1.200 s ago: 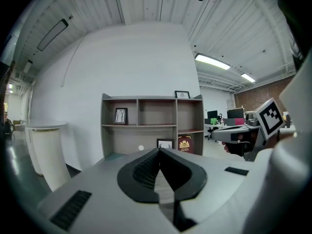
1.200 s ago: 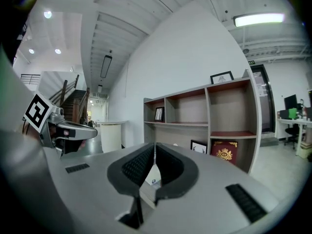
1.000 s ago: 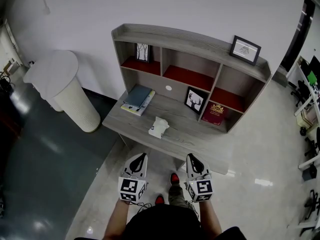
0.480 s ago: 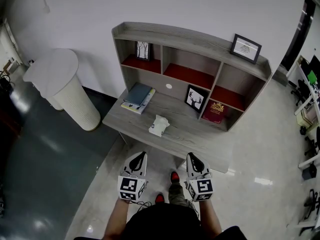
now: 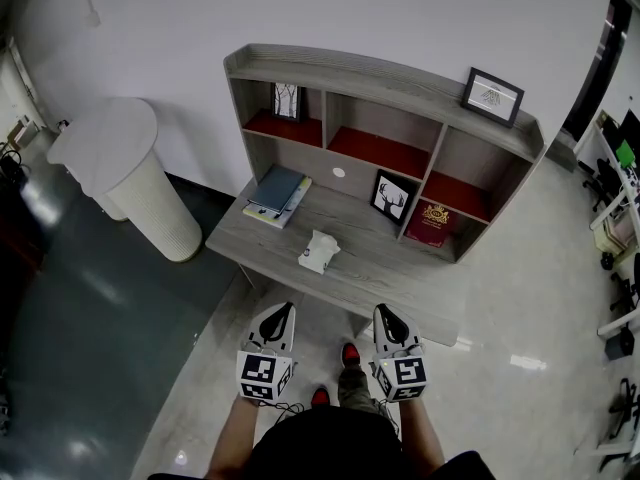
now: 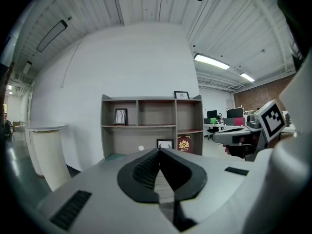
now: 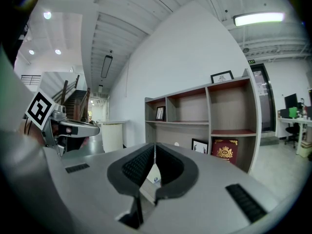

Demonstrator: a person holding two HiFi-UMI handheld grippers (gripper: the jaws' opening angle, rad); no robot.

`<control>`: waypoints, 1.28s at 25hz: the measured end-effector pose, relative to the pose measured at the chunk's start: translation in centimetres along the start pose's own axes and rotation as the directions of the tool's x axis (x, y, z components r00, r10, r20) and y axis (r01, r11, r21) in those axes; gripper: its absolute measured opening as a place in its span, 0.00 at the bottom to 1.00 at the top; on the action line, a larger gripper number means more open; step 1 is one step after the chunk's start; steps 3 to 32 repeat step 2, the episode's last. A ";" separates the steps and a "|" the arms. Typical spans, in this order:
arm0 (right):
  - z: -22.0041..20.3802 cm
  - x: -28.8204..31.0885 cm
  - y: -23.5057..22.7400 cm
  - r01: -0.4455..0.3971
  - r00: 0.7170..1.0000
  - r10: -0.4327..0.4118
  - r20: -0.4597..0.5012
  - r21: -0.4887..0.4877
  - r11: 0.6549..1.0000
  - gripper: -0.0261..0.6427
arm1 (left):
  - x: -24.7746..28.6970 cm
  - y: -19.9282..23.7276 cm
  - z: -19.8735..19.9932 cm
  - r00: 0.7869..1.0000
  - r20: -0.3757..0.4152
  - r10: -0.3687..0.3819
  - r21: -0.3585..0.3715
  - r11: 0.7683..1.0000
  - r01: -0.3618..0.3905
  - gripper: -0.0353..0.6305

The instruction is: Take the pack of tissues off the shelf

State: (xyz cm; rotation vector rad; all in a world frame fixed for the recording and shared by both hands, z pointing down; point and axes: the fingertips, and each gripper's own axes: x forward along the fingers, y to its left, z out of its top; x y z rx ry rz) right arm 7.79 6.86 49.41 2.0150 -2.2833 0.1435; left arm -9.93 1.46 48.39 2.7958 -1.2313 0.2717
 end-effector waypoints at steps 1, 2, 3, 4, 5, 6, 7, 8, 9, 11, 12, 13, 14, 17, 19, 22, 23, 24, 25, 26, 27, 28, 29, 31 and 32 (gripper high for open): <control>0.0 0.1 0.0 0.000 1.000 0.000 -0.001 -0.001 1.000 0.09 | 0.0 0.0 0.0 1.000 -0.001 0.001 0.001 1.000 -0.001 0.06; 0.0 0.1 0.0 0.000 1.000 0.000 -0.002 -0.002 1.000 0.09 | 0.0 0.1 0.0 1.000 -0.002 0.001 0.001 1.000 -0.001 0.06; 0.0 0.1 0.0 0.000 1.000 0.000 -0.002 -0.002 1.000 0.09 | 0.0 0.1 0.0 1.000 -0.002 0.001 0.001 1.000 -0.001 0.06; 0.0 0.1 0.0 0.000 1.000 0.000 -0.002 -0.002 1.000 0.09 | 0.0 0.1 0.0 1.000 -0.002 0.001 0.001 1.000 -0.001 0.06; 0.0 0.1 0.0 0.000 1.000 0.000 -0.002 -0.002 1.000 0.09 | 0.0 0.1 0.0 1.000 -0.002 0.001 0.001 1.000 -0.001 0.06; 0.0 0.1 0.0 0.000 1.000 0.000 -0.002 -0.002 1.000 0.09 | 0.0 0.1 0.0 1.000 -0.002 0.001 0.001 1.000 -0.001 0.06; 0.0 0.1 0.0 0.000 1.000 0.000 -0.002 -0.002 1.000 0.09 | 0.0 0.1 0.0 1.000 -0.002 0.001 0.001 1.000 -0.001 0.06; 0.0 0.1 0.0 0.000 1.000 0.000 -0.002 -0.002 1.000 0.09 | 0.0 0.1 0.0 1.000 -0.002 0.001 0.001 1.000 -0.001 0.06; 0.0 0.1 0.0 0.000 1.000 0.000 -0.002 -0.002 1.000 0.09 | 0.0 0.1 0.0 1.000 -0.002 0.001 0.001 1.000 -0.001 0.06; 0.0 0.1 0.0 0.000 1.000 0.000 -0.002 -0.002 1.000 0.09 | 0.0 0.1 0.0 1.000 -0.002 0.001 0.001 1.000 -0.001 0.06; 0.0 0.1 0.0 0.000 1.000 0.000 -0.002 -0.002 1.000 0.09 | 0.0 0.1 0.0 1.000 -0.002 0.001 0.001 1.000 -0.001 0.06; 0.0 0.1 0.0 0.000 1.000 0.000 -0.002 -0.002 1.000 0.09 | 0.0 0.1 0.0 1.000 -0.002 0.001 0.001 1.000 -0.001 0.06; 0.0 0.1 0.0 0.000 1.000 0.000 -0.002 -0.002 1.000 0.09 | 0.0 0.1 0.0 1.000 -0.002 0.001 0.001 1.000 -0.001 0.06; 0.0 0.1 0.0 0.000 1.000 0.000 -0.002 -0.002 1.000 0.09 | 0.0 0.1 0.0 1.000 -0.002 0.001 0.001 1.000 -0.001 0.06; 0.0 0.1 0.0 0.000 1.000 0.000 -0.002 -0.002 1.000 0.09 | 0.0 0.1 0.0 1.000 -0.002 0.001 0.001 1.000 -0.001 0.06; 0.0 0.1 0.0 0.000 1.000 0.000 -0.002 -0.002 1.000 0.09 | 0.0 0.1 0.0 1.000 -0.002 0.001 0.001 1.000 -0.001 0.06; 0.0 0.1 0.0 0.000 1.000 0.000 -0.002 -0.002 1.000 0.09 | 0.0 0.1 0.0 1.000 -0.002 0.001 0.001 1.000 -0.001 0.06; 0.0 0.1 0.0 0.000 1.000 0.000 -0.002 -0.002 1.000 0.09 | 0.0 0.1 0.0 1.000 -0.002 0.001 0.001 1.000 -0.001 0.06; 0.0 0.1 0.0 0.000 1.000 0.000 -0.002 -0.002 1.000 0.09 | 0.0 0.1 0.0 1.000 -0.002 0.001 0.001 1.000 -0.001 0.06; 0.0 0.1 0.0 0.000 1.000 0.000 -0.002 -0.002 1.000 0.09 | 0.0 0.1 0.0 1.000 -0.002 0.001 0.001 1.000 -0.001 0.06; 0.0 0.1 0.0 0.000 1.000 0.000 -0.002 -0.002 1.000 0.09 | 0.0 0.1 0.0 1.000 -0.002 0.001 0.001 1.000 -0.001 0.06; 0.0 0.1 0.0 0.000 1.000 0.000 -0.002 -0.002 1.000 0.09 | 0.0 0.1 0.0 1.000 -0.002 0.001 0.001 1.000 -0.001 0.06; 0.0 0.1 0.0 0.000 1.000 0.000 -0.002 -0.002 1.000 0.09 | 0.0 0.1 0.0 1.000 -0.002 0.001 0.001 1.000 -0.001 0.06; 0.0 0.1 0.0 0.000 1.000 0.000 -0.002 -0.002 1.000 0.09 | 0.0 0.1 0.0 1.000 -0.002 0.001 0.001 1.000 -0.001 0.06; 0.0 0.1 0.0 0.000 1.000 0.000 -0.002 -0.002 1.000 0.09 | 0.0 0.1 0.0 1.000 -0.002 0.001 0.001 1.000 -0.001 0.06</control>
